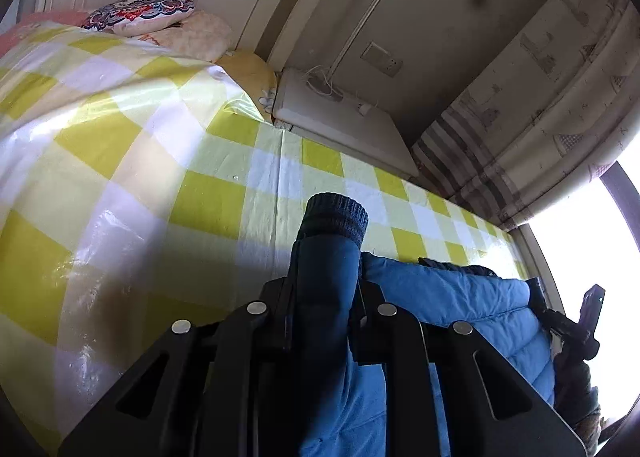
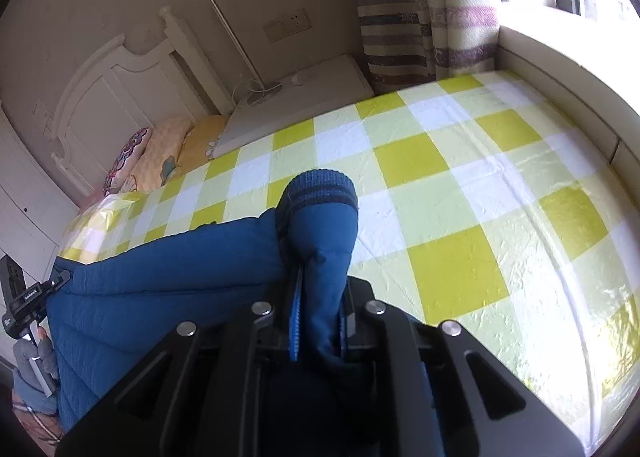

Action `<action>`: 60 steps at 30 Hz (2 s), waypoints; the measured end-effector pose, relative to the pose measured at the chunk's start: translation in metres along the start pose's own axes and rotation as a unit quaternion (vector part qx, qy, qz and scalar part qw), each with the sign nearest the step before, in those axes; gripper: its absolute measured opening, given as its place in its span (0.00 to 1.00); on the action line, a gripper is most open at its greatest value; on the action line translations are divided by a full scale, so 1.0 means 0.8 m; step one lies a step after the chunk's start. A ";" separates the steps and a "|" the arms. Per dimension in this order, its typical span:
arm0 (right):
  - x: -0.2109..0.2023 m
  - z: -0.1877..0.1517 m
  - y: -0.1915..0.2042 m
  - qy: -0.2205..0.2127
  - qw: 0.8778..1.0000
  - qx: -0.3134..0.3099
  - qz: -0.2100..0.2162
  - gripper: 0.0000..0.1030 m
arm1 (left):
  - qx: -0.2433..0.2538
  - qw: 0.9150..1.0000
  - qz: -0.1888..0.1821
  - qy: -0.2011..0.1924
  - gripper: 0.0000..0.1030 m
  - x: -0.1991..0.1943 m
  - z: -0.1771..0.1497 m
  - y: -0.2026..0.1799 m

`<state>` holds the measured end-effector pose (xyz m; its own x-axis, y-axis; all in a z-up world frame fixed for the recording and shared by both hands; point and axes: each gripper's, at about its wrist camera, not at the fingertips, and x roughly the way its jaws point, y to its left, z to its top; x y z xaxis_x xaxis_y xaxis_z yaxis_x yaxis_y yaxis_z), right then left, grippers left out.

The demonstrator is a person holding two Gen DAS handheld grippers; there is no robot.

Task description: Fold large clothes

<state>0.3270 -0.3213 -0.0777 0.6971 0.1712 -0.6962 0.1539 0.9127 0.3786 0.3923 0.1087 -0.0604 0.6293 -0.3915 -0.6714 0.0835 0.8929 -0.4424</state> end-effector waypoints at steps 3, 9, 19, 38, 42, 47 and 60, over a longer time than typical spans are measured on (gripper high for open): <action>0.014 -0.008 -0.007 0.005 1.000 0.013 0.000 0.20 | -0.015 0.998 0.015 0.055 0.24 0.050 -0.016 0.013; -0.017 -0.011 -0.013 -0.016 0.999 0.029 -0.006 0.57 | -0.003 0.996 0.092 -0.014 0.78 -0.002 -0.017 0.005; -0.139 -0.019 0.135 -0.149 0.981 -0.127 -0.007 0.98 | 0.151 0.965 0.132 -0.169 0.96 -0.132 -0.036 -0.150; 0.066 -0.044 0.187 0.040 0.983 -0.164 -0.067 0.98 | 0.153 0.979 0.123 0.057 0.96 0.080 -0.088 -0.175; 0.064 -0.044 0.187 0.035 0.983 -0.168 -0.072 0.98 | 0.160 0.977 0.129 0.051 0.96 0.081 -0.091 -0.180; 0.064 -0.044 0.189 0.035 0.983 -0.168 -0.071 0.98 | 0.159 0.978 0.128 0.051 0.96 0.083 -0.090 -0.181; 0.051 -0.028 0.198 0.047 0.981 -0.174 -0.077 0.97 | 0.158 0.978 0.126 0.051 0.96 0.081 -0.090 -0.180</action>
<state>0.3643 -0.1617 -0.0597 0.6138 0.0394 -0.7885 -0.0068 0.9990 0.0446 0.3658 -0.0609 -0.0832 0.5822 -0.1555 -0.7980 0.1797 0.9819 -0.0602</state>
